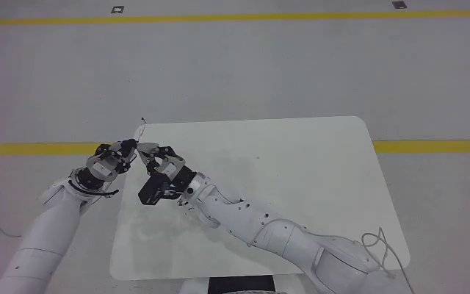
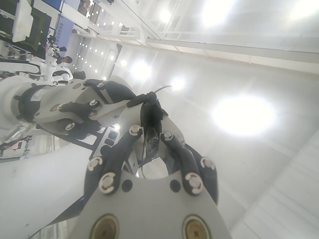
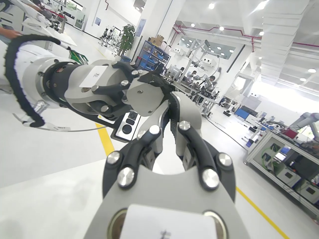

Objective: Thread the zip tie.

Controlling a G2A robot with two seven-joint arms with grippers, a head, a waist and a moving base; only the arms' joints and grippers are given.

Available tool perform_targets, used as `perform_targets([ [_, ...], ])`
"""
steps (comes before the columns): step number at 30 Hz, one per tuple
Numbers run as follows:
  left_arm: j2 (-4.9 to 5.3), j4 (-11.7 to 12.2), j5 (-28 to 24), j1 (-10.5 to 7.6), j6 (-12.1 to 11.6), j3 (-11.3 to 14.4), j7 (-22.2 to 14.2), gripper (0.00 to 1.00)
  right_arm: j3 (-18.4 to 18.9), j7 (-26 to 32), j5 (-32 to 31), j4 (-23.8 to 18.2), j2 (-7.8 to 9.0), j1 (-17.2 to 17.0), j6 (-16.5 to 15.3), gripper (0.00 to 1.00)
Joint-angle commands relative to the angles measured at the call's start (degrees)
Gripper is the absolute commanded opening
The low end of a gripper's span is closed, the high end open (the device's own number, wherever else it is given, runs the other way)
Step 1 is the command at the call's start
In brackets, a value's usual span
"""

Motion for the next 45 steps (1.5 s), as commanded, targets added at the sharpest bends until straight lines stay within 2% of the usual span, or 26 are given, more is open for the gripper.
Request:
perform_targets([
  [1,0.0,0.0,0.0,0.0,0.0,0.0,0.0,0.0,0.0,0.4,0.0,0.2,-0.03,0.0,0.0,0.0],
  [24,0.0,0.0,0.0,0.0,0.0,0.0,0.0,0.0,0.4,3.2,0.0,1.5,1.29,-2.0,0.0,0.0],
  [40,0.0,0.0,0.0,0.0,0.0,0.0,0.0,0.0,-0.3,5.2,0.0,3.1,1.14,-2.2,0.0,0.0],
  [45,0.0,0.0,0.0,0.0,0.0,0.0,0.0,0.0,0.7,5.6,0.0,3.7,1.07,-2.7,0.0,0.0],
])
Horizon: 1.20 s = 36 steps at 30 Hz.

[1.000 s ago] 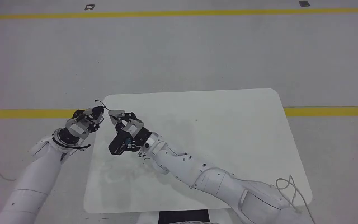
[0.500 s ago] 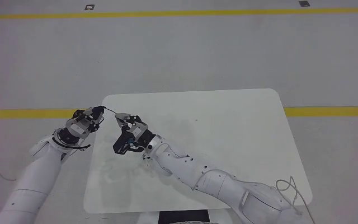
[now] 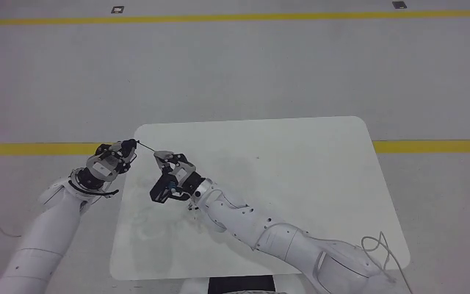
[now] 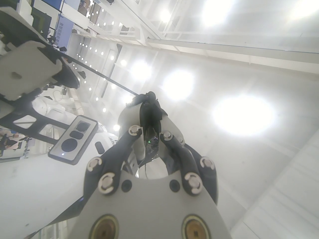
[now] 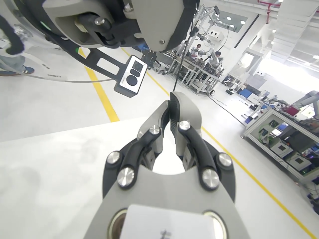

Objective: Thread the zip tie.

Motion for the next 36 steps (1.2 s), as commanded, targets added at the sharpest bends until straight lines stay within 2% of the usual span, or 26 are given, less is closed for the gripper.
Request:
perform_targets([
  [1,0.0,0.0,0.0,0.0,0.0,0.0,0.0,0.0,1.0,0.4,0.0,0.2,0.03,-0.2,0.0,0.41],
  [2,0.0,0.0,0.0,0.0,0.0,0.0,0.0,0.0,1.6,0.6,0.0,0.1,0.08,-0.5,0.0,1.0],
  [8,0.0,0.0,0.0,0.0,0.0,0.0,0.0,0.0,6.8,-0.1,0.0,-1.3,1.44,-2.9,0.0,1.0],
  [13,0.0,0.0,0.0,0.0,0.0,0.0,0.0,0.0,13.6,-2.5,0.0,-7.3,3.38,-9.0,0.0,1.0],
  [16,0.0,0.0,0.0,0.0,0.0,0.0,0.0,0.0,16.2,-3.3,0.0,-11.2,4.88,-11.5,0.0,1.0],
  [18,0.0,0.0,0.0,0.0,0.0,0.0,0.0,0.0,16.6,-3.6,0.0,-13.1,5.76,-12.1,0.0,1.0],
  [28,0.0,0.0,0.0,0.0,0.0,0.0,0.0,0.0,16.7,-3.5,0.1,-13.2,5.77,-12.3,-0.1,1.0],
  [31,-0.11,-0.7,-0.2,0.06,0.1,0.2,0.7,0.0,18.3,-3.6,2.4,-14.1,5.85,-13.3,-1.4,1.0],
  [33,-0.26,-0.8,-3.1,0.39,3.2,0.1,-1.5,0.0,20.0,-5.8,5.3,-15.1,6.02,-14.4,-3.4,1.0],
  [36,-0.21,-0.7,-2.0,0.18,4.0,-0.2,-3.6,0.0,22.2,-8.5,8.5,-16.3,6.35,-15.9,-6.1,1.0],
])
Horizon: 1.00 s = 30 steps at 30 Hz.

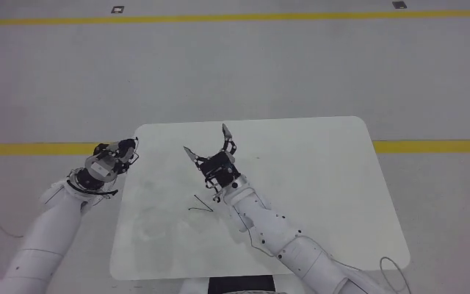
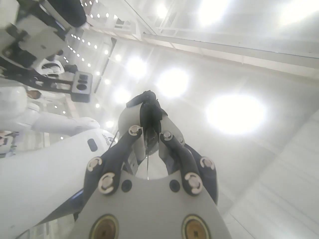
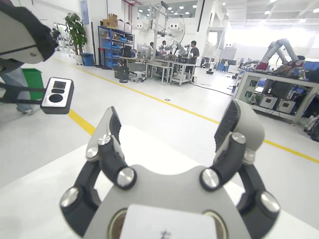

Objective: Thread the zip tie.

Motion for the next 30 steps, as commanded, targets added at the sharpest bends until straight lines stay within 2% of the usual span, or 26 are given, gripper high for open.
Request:
perform_targets([
  [1,0.02,-0.8,1.2,-0.32,-0.2,-0.1,-0.9,0.0,1.7,-2.0,2.9,-1.1,0.22,-1.2,-2.2,1.0],
  [4,0.09,-3.8,1.5,0.27,0.1,0.7,-0.9,0.0,3.9,-6.2,8.7,-3.7,0.44,-3.1,-7.6,1.0],
  [5,0.15,-4.3,1.3,0.51,0.1,0.9,-0.9,0.0,4.1,-6.6,9.2,-3.9,0.46,-3.3,-7.9,1.0],
  [30,0.15,-4.3,1.3,0.51,0.1,0.9,-0.9,0.0,4.1,-6.6,9.2,-3.9,0.46,-3.3,-7.9,1.0],
])
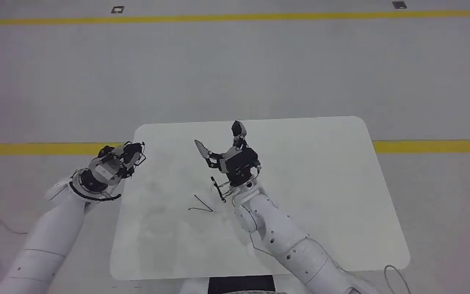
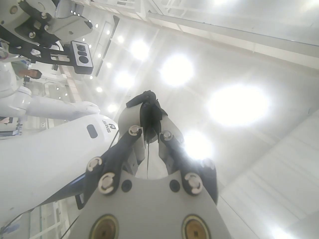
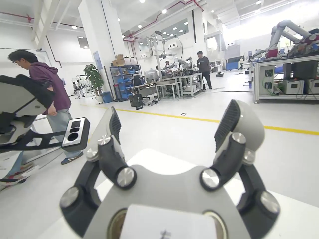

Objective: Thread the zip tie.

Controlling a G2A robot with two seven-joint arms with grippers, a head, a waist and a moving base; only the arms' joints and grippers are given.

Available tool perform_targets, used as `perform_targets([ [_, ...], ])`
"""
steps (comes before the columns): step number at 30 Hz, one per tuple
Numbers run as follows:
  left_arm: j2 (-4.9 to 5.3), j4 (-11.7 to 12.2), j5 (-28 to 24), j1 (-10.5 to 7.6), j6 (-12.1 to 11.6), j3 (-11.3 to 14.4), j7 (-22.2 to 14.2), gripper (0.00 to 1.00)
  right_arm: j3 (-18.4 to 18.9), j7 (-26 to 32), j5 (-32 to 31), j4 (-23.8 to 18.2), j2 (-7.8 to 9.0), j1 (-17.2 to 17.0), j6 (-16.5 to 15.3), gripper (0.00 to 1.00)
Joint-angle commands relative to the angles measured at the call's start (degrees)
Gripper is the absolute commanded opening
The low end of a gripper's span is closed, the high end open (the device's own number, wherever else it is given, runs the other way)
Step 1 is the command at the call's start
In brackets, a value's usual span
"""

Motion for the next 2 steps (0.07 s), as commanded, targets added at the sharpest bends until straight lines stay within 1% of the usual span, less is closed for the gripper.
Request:
perform_targets([
  [1,0.0,0.0,0.0,0.0,0.0,0.0,0.0,0.0,0.0,0.0,0.0,0.0,0.0,0.0,0.0,1.0],
  [2,0.0,0.0,0.0,0.0,0.0,0.0,0.0,0.0,0.0,0.0,0.0,0.0,0.0,0.0,0.0,1.0],
])
